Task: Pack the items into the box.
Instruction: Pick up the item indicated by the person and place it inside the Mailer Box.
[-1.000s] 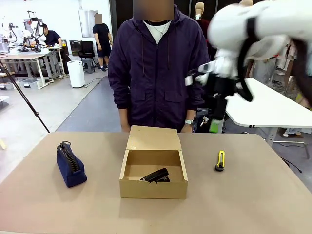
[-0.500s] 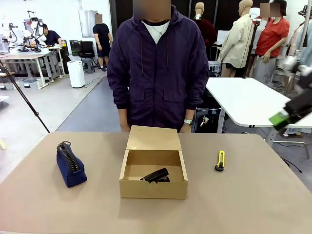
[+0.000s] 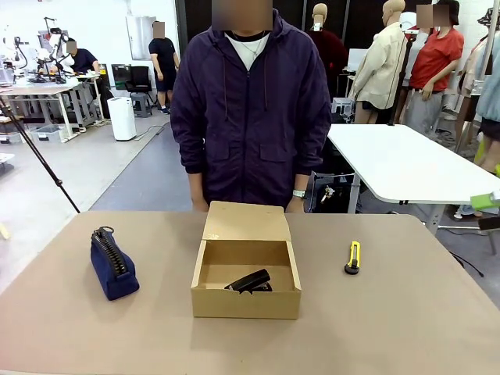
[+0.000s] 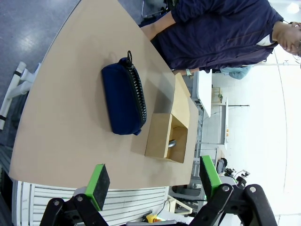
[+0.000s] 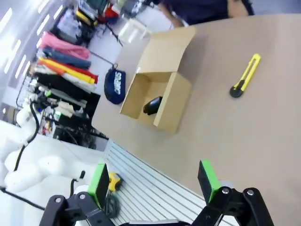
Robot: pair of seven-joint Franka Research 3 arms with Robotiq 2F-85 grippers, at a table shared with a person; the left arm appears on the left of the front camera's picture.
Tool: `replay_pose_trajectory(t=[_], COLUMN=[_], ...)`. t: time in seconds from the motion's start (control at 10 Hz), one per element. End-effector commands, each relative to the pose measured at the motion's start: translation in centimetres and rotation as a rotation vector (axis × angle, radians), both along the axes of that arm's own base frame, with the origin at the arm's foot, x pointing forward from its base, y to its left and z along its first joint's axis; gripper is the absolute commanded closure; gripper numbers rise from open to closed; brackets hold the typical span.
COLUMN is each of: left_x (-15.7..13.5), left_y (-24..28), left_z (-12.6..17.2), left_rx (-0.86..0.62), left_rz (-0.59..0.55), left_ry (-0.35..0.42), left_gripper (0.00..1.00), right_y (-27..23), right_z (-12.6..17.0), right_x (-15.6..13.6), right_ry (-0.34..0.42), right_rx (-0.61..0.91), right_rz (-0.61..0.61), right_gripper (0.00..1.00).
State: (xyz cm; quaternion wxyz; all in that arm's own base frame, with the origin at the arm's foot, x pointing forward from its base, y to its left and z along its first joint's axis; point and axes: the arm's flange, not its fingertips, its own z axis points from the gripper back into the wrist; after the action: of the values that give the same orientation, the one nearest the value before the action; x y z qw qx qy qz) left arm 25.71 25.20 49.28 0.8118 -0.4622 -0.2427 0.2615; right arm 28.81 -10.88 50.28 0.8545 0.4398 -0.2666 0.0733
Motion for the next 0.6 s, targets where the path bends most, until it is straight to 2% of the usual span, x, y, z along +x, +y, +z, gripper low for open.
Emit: replay_pose_trajectory(t=[0.0,0.5], left_x=[-0.03,-0.03], left_y=[0.03,0.03], left_z=[-0.04,-0.04], left_rx=[-0.006,-0.006], left_rz=[-0.006,-0.006], left_ry=[-0.026,-0.026], left_gripper=[0.00,0.00], right_y=[0.84,0.84], right_z=[1.56,1.56], right_x=[0.94,0.94], right_ry=[0.019,0.019], right_rx=[-0.071,-0.071], right_rz=[0.095,0.095], right_gripper=[0.00,0.00])
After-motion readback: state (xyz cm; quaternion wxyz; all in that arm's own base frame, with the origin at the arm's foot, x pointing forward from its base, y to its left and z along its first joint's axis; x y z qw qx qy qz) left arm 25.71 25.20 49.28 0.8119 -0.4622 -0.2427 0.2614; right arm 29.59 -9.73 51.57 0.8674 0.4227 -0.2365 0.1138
